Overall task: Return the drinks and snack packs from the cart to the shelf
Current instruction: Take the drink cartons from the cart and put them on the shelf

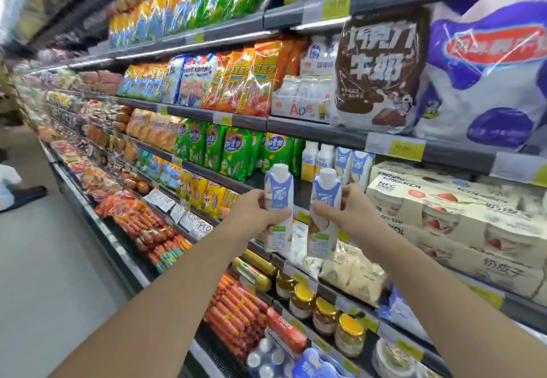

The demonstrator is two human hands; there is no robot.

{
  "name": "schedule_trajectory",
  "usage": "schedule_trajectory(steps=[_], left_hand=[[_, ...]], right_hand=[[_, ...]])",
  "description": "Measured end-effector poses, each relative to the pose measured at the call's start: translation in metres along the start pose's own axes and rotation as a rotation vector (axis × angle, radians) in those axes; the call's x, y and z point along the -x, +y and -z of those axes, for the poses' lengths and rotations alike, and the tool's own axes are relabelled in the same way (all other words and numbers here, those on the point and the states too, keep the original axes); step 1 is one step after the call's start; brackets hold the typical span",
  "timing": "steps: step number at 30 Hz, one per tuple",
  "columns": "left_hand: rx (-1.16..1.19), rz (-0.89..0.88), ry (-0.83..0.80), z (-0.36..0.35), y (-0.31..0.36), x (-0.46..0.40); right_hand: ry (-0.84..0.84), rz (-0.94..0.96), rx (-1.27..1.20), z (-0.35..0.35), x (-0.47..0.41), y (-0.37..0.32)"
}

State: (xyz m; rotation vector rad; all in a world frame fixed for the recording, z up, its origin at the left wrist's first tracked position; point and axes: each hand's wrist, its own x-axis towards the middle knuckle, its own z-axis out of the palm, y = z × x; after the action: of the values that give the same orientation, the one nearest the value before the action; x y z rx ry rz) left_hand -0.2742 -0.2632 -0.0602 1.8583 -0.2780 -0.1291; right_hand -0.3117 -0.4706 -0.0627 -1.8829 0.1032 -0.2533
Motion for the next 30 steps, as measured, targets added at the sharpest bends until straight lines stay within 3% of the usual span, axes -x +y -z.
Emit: schedule_trajectory(steps=[8,18,23,30], left_hand=[[-0.058,-0.047,-0.069,-0.009,-0.016,-0.114],[-0.002,-0.154,-0.357,-0.050,-0.016,-0.241],[0.012,-0.249,-0.361,-0.084,-0.024,-0.267],[-0.181,-0.454,-0.302,-0.094,-0.026,-0.280]], right_hand=[[0.193,-0.088,0.058,-0.014,-0.067,0.016],[0.622,-0.143,0.176,-0.021,-0.136,0.017],[0.775,-0.143,0.281,-0.021,-0.156,0.022],[0.847,-0.172,0.300,-0.016,-0.161,0.037]])
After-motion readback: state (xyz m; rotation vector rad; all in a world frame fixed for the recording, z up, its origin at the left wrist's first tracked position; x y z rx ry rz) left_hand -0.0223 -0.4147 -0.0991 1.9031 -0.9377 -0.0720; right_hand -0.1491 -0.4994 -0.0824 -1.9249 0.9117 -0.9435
